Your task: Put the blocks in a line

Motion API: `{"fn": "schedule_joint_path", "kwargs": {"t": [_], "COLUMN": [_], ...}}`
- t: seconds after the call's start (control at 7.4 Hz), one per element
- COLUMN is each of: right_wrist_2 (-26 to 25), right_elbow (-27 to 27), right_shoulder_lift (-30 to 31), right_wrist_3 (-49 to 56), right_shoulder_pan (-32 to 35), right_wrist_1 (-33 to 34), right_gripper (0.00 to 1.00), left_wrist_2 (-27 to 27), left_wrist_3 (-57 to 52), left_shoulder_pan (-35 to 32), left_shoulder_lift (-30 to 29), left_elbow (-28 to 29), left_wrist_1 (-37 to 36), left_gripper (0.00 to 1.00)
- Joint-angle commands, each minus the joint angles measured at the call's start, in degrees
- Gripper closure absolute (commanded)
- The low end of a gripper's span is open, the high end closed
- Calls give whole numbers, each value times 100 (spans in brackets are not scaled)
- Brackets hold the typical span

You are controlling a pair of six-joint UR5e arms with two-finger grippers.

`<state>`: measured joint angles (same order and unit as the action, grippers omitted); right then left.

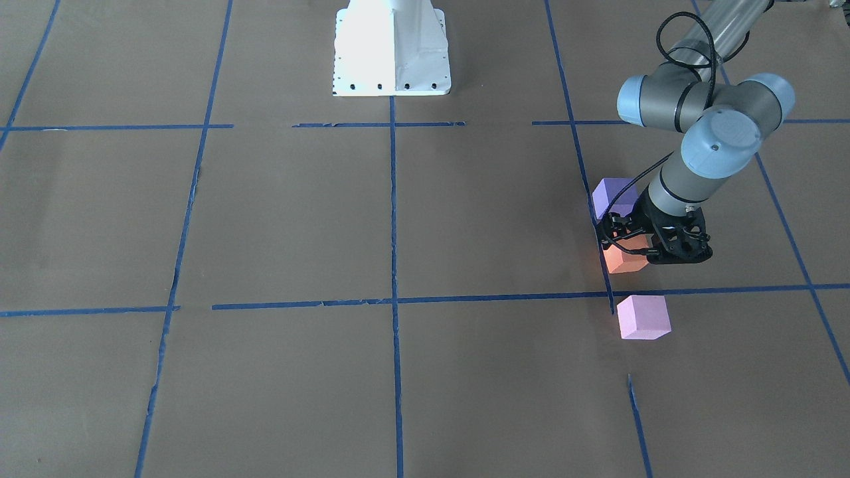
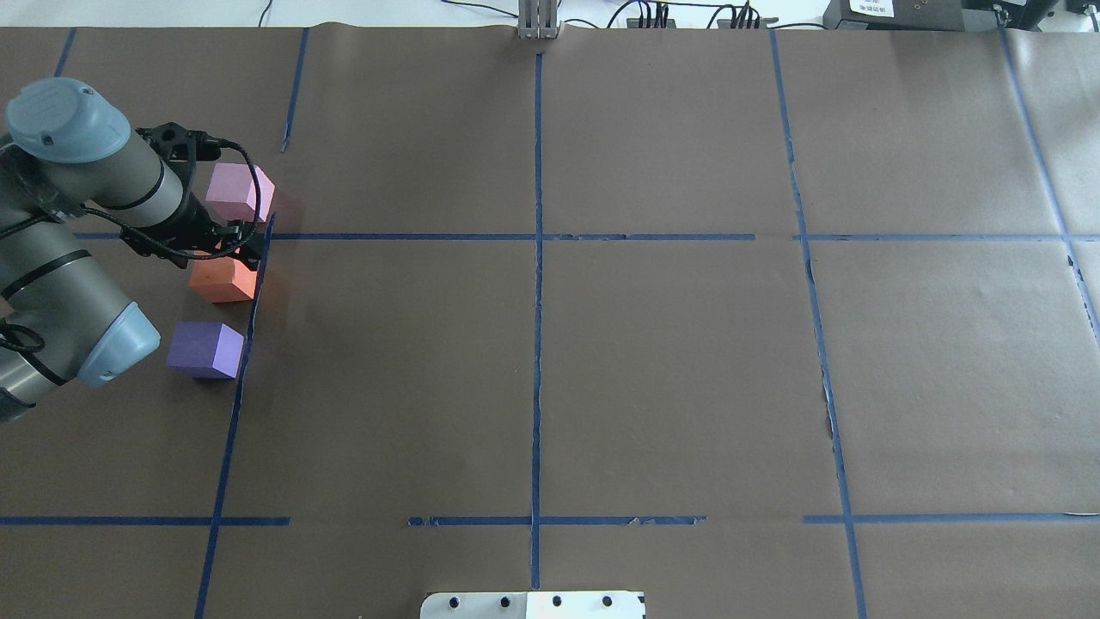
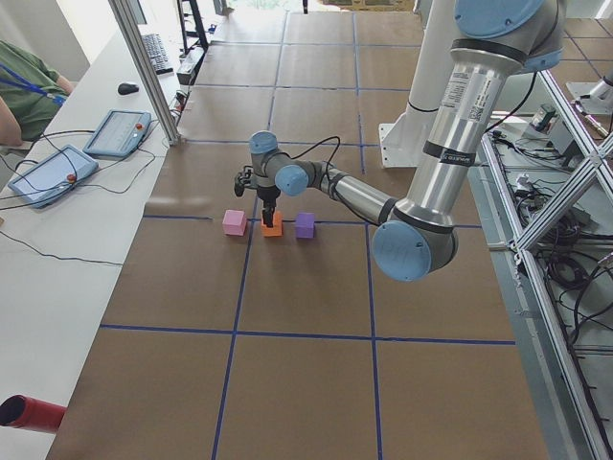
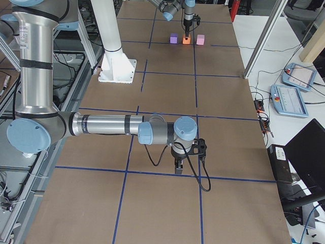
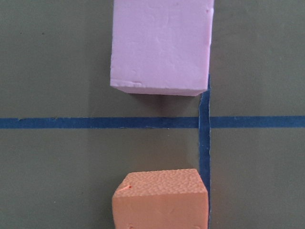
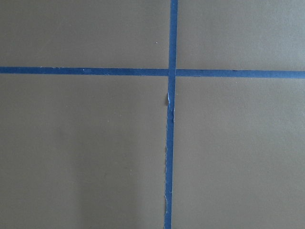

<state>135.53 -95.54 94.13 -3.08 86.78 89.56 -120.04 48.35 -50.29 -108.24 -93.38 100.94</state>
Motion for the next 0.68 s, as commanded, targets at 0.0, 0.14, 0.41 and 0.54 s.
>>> {"fn": "schedule_joint_path", "kwargs": {"t": [0.0, 0.14, 0.41, 0.54], "right_wrist_2": [0, 0, 0, 0], "right_elbow": [0, 0, 9, 0], "right_shoulder_lift": [0, 0, 0, 0], "right_wrist_3": [0, 0, 0, 0], "right_shoulder_pan": [5, 5, 5, 5], "right_wrist_1": [0, 0, 0, 0], "right_gripper": [0, 0, 0, 0], "left_wrist_2": [7, 7, 7, -37], "left_wrist_3": [-53, -428, -2310, -3191], "left_shoulder_pan": [-260, -576, -1522, -1989], "left_shoulder_lift": [-21, 66, -100, -48], "left_elbow": [-416, -984, -1261, -1227], "left_wrist_1": [-118, -214, -1168, -1260], "left_gripper": [0, 0, 0, 0]}}
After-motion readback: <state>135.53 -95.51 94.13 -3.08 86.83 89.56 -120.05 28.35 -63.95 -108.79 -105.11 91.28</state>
